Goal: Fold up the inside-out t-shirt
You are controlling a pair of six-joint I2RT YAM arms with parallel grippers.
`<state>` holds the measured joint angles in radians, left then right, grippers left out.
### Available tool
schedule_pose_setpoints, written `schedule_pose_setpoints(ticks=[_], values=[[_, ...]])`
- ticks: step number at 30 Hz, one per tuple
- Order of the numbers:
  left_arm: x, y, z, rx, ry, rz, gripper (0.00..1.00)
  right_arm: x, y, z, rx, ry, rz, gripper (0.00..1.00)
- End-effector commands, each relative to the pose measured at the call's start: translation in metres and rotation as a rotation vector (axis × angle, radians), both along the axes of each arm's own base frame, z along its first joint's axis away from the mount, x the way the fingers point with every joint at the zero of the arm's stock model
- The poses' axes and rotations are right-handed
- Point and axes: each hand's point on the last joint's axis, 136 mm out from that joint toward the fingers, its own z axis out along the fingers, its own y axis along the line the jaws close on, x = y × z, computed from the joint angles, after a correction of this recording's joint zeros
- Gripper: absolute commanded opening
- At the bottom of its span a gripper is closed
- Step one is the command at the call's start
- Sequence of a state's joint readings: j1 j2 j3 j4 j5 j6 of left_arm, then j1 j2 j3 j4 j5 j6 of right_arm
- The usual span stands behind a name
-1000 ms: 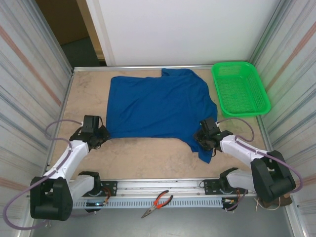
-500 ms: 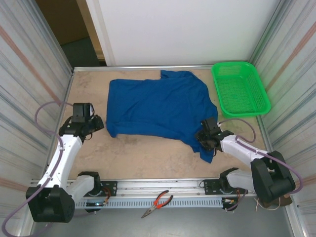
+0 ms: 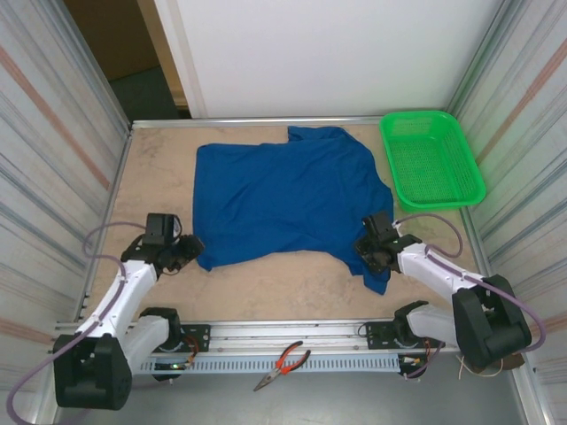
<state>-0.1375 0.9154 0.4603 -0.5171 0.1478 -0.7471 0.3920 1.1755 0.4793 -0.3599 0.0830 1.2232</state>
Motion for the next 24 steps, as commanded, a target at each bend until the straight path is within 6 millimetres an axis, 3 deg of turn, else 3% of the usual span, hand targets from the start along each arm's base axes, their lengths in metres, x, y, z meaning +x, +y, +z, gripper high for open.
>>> schedule_pose_setpoints(ticks=[1, 13, 19, 24], values=[[0.003, -0.007, 0.009, -0.032, -0.056, 0.098, 0.39, -0.021, -0.016, -0.011, -0.056, 0.076, -0.027, 0.47], [-0.029, -0.004, -0.023, 0.078, 0.025, 0.221, 0.4, -0.019, -0.016, -0.009, -0.053, 0.067, -0.024, 0.47], [-0.028, 0.0, -0.026, 0.101, 0.022, 0.255, 0.38, -0.019, -0.017, -0.007, -0.058, 0.061, -0.025, 0.47], [-0.024, -0.003, -0.032, 0.108, 0.037, 0.251, 0.3, -0.019, -0.017, -0.007, -0.059, 0.059, -0.029, 0.47]])
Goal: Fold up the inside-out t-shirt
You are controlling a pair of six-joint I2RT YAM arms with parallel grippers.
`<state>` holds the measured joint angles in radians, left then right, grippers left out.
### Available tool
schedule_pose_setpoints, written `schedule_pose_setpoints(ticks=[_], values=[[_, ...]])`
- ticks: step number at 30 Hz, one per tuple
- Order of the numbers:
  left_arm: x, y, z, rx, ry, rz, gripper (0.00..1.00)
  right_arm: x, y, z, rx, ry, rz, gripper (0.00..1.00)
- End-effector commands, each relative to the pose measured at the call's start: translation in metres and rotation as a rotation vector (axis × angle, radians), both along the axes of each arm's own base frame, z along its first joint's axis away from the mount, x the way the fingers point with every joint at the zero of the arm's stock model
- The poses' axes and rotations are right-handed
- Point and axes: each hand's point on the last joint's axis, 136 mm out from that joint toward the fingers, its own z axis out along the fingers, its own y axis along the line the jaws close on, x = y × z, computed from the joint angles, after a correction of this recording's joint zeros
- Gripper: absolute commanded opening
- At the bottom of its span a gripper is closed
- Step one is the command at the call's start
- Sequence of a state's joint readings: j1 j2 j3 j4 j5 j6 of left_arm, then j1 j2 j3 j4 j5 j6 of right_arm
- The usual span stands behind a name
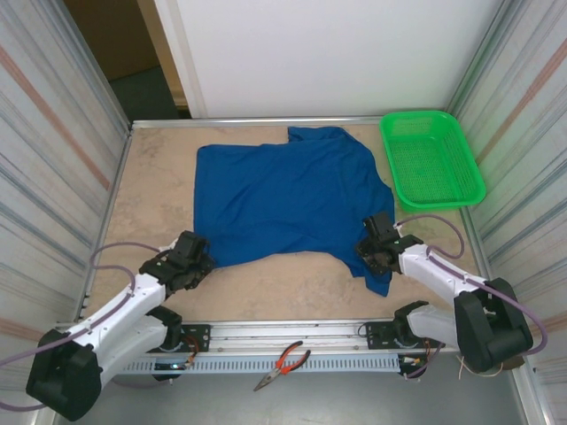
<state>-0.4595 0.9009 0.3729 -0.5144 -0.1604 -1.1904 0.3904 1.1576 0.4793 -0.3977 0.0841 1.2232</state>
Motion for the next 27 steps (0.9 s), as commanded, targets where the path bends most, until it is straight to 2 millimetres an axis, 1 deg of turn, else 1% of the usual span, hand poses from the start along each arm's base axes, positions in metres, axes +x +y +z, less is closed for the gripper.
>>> schedule_pose_setpoints(ticks=[1, 2, 3, 5, 8, 11, 13, 14, 17, 20, 21, 23, 25, 27], values=[[0.002, 0.005, -0.006, 0.028, 0.002, 0.038, 0.29, -0.012, -0.014, -0.007, -0.051, 0.041, -0.026, 0.47], [0.003, 0.005, -0.007, 0.028, 0.004, 0.037, 0.26, -0.013, -0.014, -0.007, -0.05, 0.041, -0.027, 0.47], [0.003, 0.005, -0.007, 0.03, 0.005, 0.035, 0.2, -0.012, -0.014, -0.007, -0.049, 0.039, -0.029, 0.47], [0.004, 0.006, -0.005, 0.046, -0.001, 0.029, 0.0, -0.011, -0.014, -0.006, -0.048, 0.036, -0.031, 0.47], [0.007, 0.018, 0.01, 0.113, -0.027, 0.024, 0.0, -0.011, -0.014, -0.005, -0.044, 0.036, -0.032, 0.47], [0.009, 0.033, 0.024, 0.146, -0.048, 0.031, 0.0, -0.007, -0.01, 0.002, -0.027, 0.012, -0.005, 0.47], [0.009, 0.041, 0.029, 0.148, -0.058, 0.035, 0.0, -0.001, -0.001, 0.014, -0.002, -0.027, 0.058, 0.48], [0.01, 0.045, 0.032, 0.145, -0.067, 0.037, 0.0, 0.003, 0.005, 0.023, 0.012, -0.054, 0.101, 0.49], [0.011, 0.052, 0.036, 0.143, -0.078, 0.033, 0.0, 0.001, 0.01, 0.046, 0.009, -0.084, 0.177, 0.52], [0.014, 0.054, 0.039, 0.142, -0.084, 0.016, 0.0, -0.014, 0.004, 0.06, -0.027, -0.075, 0.226, 0.54], [0.015, 0.054, 0.041, 0.144, -0.089, 0.007, 0.0, -0.02, 0.001, 0.061, -0.044, -0.067, 0.234, 0.55], [0.017, 0.053, 0.043, 0.145, -0.097, -0.006, 0.0, -0.038, -0.008, 0.059, -0.077, -0.03, 0.241, 0.58], [0.019, 0.051, 0.044, 0.136, -0.104, -0.014, 0.0, -0.055, -0.014, 0.053, -0.083, 0.015, 0.239, 0.6], [0.02, 0.049, 0.043, 0.13, -0.106, -0.021, 0.0, -0.069, -0.016, 0.047, -0.077, 0.05, 0.241, 0.6]])
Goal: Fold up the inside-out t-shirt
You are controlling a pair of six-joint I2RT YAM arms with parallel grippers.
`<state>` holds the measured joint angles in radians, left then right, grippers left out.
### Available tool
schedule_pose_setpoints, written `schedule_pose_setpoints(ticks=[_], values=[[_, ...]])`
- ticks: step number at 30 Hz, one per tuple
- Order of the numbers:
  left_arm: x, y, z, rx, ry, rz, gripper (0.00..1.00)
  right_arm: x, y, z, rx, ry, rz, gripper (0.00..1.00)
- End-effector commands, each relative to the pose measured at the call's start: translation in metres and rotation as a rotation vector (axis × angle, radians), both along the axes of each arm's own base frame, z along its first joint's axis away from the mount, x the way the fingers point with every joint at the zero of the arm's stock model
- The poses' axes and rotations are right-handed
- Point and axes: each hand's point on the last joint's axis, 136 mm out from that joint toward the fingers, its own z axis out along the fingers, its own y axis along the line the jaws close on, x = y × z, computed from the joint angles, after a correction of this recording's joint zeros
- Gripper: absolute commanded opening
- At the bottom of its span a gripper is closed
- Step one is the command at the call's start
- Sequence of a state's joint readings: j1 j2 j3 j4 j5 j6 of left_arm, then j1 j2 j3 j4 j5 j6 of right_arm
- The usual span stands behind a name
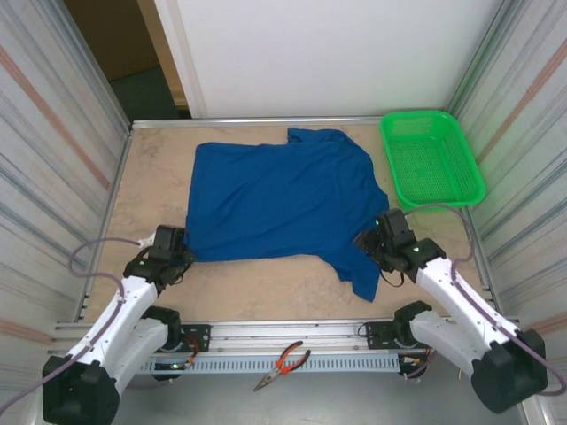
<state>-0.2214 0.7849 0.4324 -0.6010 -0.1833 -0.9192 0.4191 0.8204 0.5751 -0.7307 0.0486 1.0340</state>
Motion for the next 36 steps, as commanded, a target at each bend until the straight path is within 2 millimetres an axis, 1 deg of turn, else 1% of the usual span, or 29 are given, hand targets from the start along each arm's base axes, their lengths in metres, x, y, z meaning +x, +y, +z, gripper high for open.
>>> schedule_pose_setpoints(ticks=[1, 7, 9, 14, 19, 25, 26, 27, 28, 29, 30, 31, 33, 36], values=[[0.005, -0.002, 0.01, 0.007, -0.018, -0.037, 0.0, -0.046, -0.016, -0.025, -0.077, 0.159, 0.027, 0.61], [0.006, -0.003, 0.011, 0.009, -0.021, -0.05, 0.0, -0.08, -0.018, -0.048, -0.083, 0.254, 0.039, 0.61], [0.006, -0.003, 0.012, 0.01, -0.025, -0.052, 0.0, -0.084, -0.015, -0.052, -0.072, 0.262, 0.045, 0.62], [0.005, -0.003, 0.012, 0.009, -0.028, -0.052, 0.0, -0.082, -0.007, -0.053, -0.06, 0.249, 0.066, 0.6], [0.004, -0.003, 0.013, 0.001, -0.035, -0.049, 0.0, -0.079, 0.006, -0.063, -0.047, 0.276, 0.098, 0.59], [0.004, -0.004, 0.015, -0.004, -0.042, -0.049, 0.0, -0.074, 0.013, -0.073, -0.05, 0.288, 0.099, 0.55], [0.004, -0.004, 0.015, -0.004, -0.041, -0.049, 0.0, -0.074, 0.013, -0.075, -0.042, 0.295, 0.083, 0.51], [0.004, -0.004, 0.016, -0.005, -0.043, -0.049, 0.0, -0.075, 0.015, -0.077, -0.037, 0.303, 0.086, 0.43], [0.004, -0.004, 0.016, -0.005, -0.043, -0.05, 0.0, -0.076, 0.016, -0.079, -0.031, 0.307, 0.088, 0.3], [0.004, -0.004, 0.016, -0.004, -0.044, -0.051, 0.0, -0.077, 0.017, -0.079, -0.025, 0.308, 0.089, 0.08], [0.004, -0.004, 0.017, -0.003, -0.045, -0.052, 0.0, -0.078, 0.016, -0.078, -0.024, 0.309, 0.09, 0.0], [0.003, -0.004, 0.018, -0.001, -0.046, -0.056, 0.0, -0.079, 0.016, -0.074, -0.024, 0.305, 0.092, 0.0], [0.002, -0.003, 0.024, 0.01, -0.051, -0.07, 0.0, -0.081, 0.009, -0.059, -0.028, 0.269, 0.082, 0.0], [-0.001, -0.002, 0.035, 0.022, -0.069, -0.09, 0.0, -0.083, -0.001, -0.022, 0.009, 0.173, 0.048, 0.0]])
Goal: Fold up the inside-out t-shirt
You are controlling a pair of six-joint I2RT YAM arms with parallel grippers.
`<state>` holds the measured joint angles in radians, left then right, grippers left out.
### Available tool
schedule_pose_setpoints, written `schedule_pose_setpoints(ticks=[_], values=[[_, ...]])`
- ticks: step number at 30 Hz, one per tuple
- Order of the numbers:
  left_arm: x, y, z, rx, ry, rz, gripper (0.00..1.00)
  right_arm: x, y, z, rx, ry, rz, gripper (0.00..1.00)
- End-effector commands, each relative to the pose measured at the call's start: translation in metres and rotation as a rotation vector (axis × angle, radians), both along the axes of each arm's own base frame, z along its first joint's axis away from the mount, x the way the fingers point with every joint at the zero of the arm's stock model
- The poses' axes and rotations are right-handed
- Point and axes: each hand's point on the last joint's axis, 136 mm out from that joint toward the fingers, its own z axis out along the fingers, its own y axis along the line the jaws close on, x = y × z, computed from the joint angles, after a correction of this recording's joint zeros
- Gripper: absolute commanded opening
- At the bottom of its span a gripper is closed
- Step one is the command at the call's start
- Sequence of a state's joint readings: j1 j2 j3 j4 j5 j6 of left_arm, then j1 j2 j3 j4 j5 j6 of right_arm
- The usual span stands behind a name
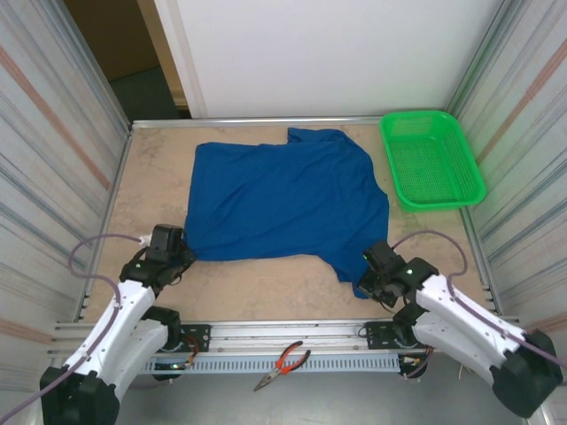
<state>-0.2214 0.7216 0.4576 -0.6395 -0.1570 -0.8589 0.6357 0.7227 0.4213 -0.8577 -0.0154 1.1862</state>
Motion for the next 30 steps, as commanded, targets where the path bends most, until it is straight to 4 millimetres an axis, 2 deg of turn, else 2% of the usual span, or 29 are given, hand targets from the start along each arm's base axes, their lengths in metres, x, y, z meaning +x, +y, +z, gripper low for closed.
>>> schedule_pose_setpoints(ticks=[1, 6, 10, 14, 17, 20, 22, 26, 30], values=[[-0.003, 0.003, 0.023, 0.025, -0.036, -0.031, 0.0, -0.009, -0.018, 0.039, 0.011, -0.072, -0.069, 0.0], [-0.014, 0.007, 0.042, 0.044, -0.058, -0.052, 0.0, -0.027, -0.032, 0.084, 0.099, -0.144, -0.133, 0.0], [-0.019, 0.01, 0.059, 0.049, -0.089, -0.049, 0.0, -0.029, -0.041, 0.124, 0.135, -0.226, -0.155, 0.0], [-0.014, 0.012, 0.076, 0.042, -0.13, -0.044, 0.0, -0.014, -0.044, 0.175, 0.139, -0.351, -0.15, 0.0], [0.002, 0.01, 0.079, 0.018, -0.146, -0.05, 0.0, 0.01, -0.033, 0.196, 0.121, -0.414, -0.121, 0.0], [0.023, 0.006, 0.074, -0.004, -0.139, -0.074, 0.0, 0.041, -0.016, 0.2, 0.106, -0.465, -0.109, 0.0], [0.039, 0.004, 0.069, -0.015, -0.122, -0.098, 0.01, 0.06, -0.007, 0.195, 0.083, -0.478, -0.09, 0.0], [0.069, -0.001, 0.056, -0.004, -0.069, -0.162, 0.02, 0.095, 0.008, 0.171, 0.129, -0.432, -0.106, 0.0], [0.091, -0.003, 0.047, 0.012, -0.04, -0.195, 0.01, 0.12, 0.003, 0.15, 0.145, -0.4, -0.159, 0.0]])
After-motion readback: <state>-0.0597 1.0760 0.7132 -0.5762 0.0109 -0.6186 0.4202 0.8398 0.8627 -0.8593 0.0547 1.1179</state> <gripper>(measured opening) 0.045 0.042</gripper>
